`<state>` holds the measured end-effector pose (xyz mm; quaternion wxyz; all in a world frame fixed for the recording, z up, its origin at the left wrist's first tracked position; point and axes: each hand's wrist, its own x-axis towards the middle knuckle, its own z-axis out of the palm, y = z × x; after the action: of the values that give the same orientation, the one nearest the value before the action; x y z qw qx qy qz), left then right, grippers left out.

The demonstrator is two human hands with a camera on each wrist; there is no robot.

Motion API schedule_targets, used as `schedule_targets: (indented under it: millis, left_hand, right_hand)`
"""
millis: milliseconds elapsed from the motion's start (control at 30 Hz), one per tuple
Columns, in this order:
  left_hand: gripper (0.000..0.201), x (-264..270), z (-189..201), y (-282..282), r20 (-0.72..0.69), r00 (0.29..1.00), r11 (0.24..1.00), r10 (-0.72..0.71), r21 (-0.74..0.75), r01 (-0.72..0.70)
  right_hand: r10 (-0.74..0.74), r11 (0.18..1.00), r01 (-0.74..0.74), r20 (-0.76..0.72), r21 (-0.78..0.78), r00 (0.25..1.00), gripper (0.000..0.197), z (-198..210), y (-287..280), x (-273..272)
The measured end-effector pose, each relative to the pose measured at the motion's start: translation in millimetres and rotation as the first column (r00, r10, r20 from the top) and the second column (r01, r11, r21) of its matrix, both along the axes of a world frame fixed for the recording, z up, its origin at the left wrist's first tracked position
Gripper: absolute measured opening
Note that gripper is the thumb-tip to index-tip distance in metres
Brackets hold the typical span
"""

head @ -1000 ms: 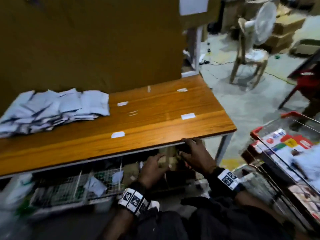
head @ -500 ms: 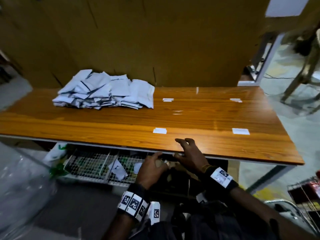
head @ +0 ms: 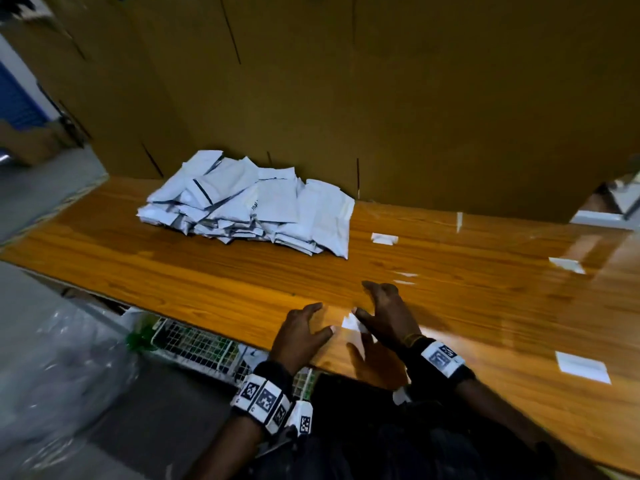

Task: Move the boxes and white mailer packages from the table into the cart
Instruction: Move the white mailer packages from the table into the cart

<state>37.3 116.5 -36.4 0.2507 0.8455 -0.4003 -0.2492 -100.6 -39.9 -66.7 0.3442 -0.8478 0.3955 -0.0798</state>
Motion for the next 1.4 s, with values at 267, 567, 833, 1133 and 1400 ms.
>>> schedule_targets:
  millis: [267,567,833,1133,1400]
  left_hand:
    - [0.062,41,-2,-41,0.037,0.998,0.998,0.049,-0.028,-0.048]
    - [0.066,81,7,-80,0.076,0.995,0.995,0.067,-0.08,-0.061]
    - [0.068,131,12,-118,0.122,0.992,0.992,0.026,-0.125,-0.011]
    - [0.07,176,7,-191,0.171,0.978,0.993,-0.119,-0.001,0.121]
    - [0.077,196,-1,-262,0.418,0.889,0.967,-0.185,0.236,0.091]
  right_hand:
    - [0.068,0.997,-0.07,-0.081,-0.015,0.994,0.077,-9,-55,67]
    - [0.212,0.971,-0.226,-0.161,-0.073,0.964,0.085,3,-92,139]
    - [0.229,0.959,-0.269,-0.323,-0.085,0.918,0.076,-1,-109,166]
    - [0.031,0.975,-0.135,-0.499,-0.175,0.866,0.051,11,-96,118]
    - [-0.346,0.935,0.277,-0.393,-0.224,0.852,0.056,8,-99,114]
